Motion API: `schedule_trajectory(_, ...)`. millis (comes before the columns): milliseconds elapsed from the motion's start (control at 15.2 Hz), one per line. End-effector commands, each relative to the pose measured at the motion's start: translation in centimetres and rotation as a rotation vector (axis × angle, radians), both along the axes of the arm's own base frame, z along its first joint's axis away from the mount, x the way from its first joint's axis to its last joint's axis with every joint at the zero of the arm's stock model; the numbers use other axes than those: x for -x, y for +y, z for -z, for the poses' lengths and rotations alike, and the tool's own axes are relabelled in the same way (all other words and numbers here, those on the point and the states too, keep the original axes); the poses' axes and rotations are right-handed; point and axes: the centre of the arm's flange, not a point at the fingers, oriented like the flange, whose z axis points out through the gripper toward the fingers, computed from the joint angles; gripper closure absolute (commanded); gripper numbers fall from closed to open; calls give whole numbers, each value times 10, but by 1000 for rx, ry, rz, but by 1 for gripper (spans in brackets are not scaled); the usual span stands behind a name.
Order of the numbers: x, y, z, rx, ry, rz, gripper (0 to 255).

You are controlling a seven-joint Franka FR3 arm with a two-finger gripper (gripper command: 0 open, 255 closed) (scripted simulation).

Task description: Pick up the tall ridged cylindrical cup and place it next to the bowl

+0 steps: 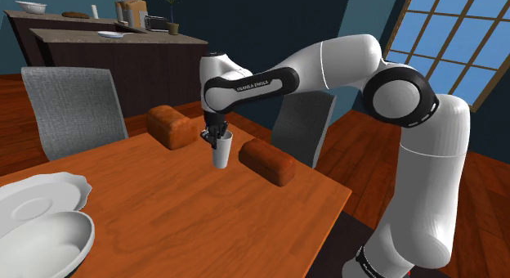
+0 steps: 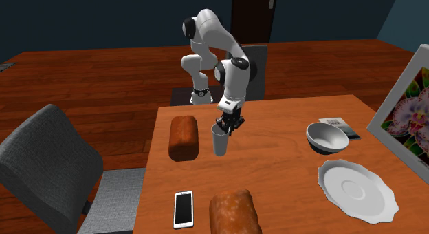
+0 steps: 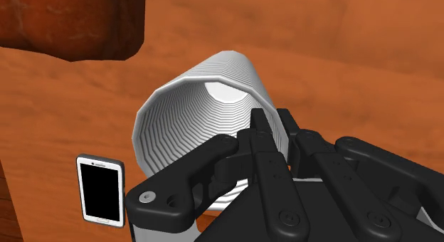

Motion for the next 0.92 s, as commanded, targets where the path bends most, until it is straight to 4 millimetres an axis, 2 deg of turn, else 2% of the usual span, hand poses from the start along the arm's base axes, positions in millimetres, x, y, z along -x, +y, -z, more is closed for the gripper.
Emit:
schedule_trajectory(0, 0, 1, -10, 0, 0, 0, 255)
schedule_trajectory(858, 0, 1, -79, 0, 0, 0, 255)
